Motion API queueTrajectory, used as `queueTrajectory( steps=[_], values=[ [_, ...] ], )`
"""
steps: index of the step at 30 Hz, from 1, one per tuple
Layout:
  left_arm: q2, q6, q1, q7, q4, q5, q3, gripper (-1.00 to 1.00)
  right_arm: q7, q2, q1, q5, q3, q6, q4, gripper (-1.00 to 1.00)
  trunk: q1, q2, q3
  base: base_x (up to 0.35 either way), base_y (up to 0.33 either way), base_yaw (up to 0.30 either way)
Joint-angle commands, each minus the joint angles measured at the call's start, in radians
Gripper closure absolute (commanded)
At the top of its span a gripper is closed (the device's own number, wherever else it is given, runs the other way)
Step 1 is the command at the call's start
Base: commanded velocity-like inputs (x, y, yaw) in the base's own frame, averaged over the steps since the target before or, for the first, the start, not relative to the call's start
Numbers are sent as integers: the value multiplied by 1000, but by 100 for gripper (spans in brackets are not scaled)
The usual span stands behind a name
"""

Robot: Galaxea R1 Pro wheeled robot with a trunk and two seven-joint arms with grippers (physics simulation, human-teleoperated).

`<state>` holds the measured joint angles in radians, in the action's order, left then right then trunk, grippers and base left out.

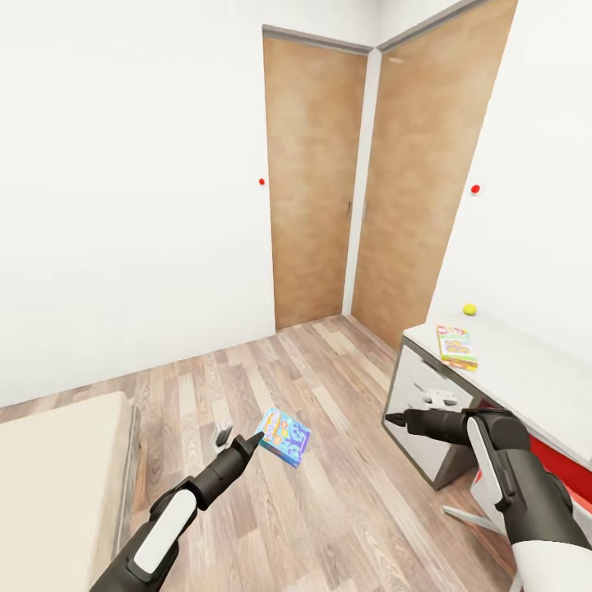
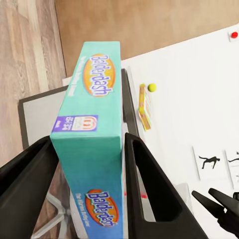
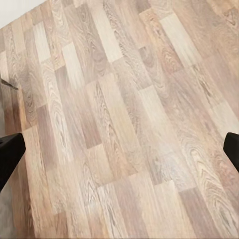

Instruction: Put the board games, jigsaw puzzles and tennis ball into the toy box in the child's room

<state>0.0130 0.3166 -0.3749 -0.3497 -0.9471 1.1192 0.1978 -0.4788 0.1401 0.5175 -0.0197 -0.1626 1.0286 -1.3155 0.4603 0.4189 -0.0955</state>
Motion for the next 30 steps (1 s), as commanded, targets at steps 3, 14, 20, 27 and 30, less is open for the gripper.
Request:
queueTrajectory(
  steps=[3, 14, 20, 27, 30],
  values=[
    [1, 5, -1, 0, -1, 12, 2, 100, -1, 0, 1, -2, -1, 5, -1, -100, 1, 2, -2, 308, 0, 0],
    [1, 4, -1, 0, 0, 11, 2, 100, -2, 2, 1, -2, -1, 5, -1, -100, 1, 2, -2, 318, 0, 0],
    [1, 4, -1, 0, 0, 11, 2, 100, -3, 2, 1, -2, -2, 5, -1, -100, 1, 2, -2, 322, 0, 0],
    [1, 4, -1, 0, 0, 11, 2, 100, -3, 3, 1, -2, -2, 6, -4, -100, 1, 2, -2, 323, 0, 0],
    [1, 4, -1, 0, 0, 11, 2, 100, -3, 4, 0, -3, -2, 7, -16, -100, 1, 2, -2, 323, 0, 0]
  ],
)
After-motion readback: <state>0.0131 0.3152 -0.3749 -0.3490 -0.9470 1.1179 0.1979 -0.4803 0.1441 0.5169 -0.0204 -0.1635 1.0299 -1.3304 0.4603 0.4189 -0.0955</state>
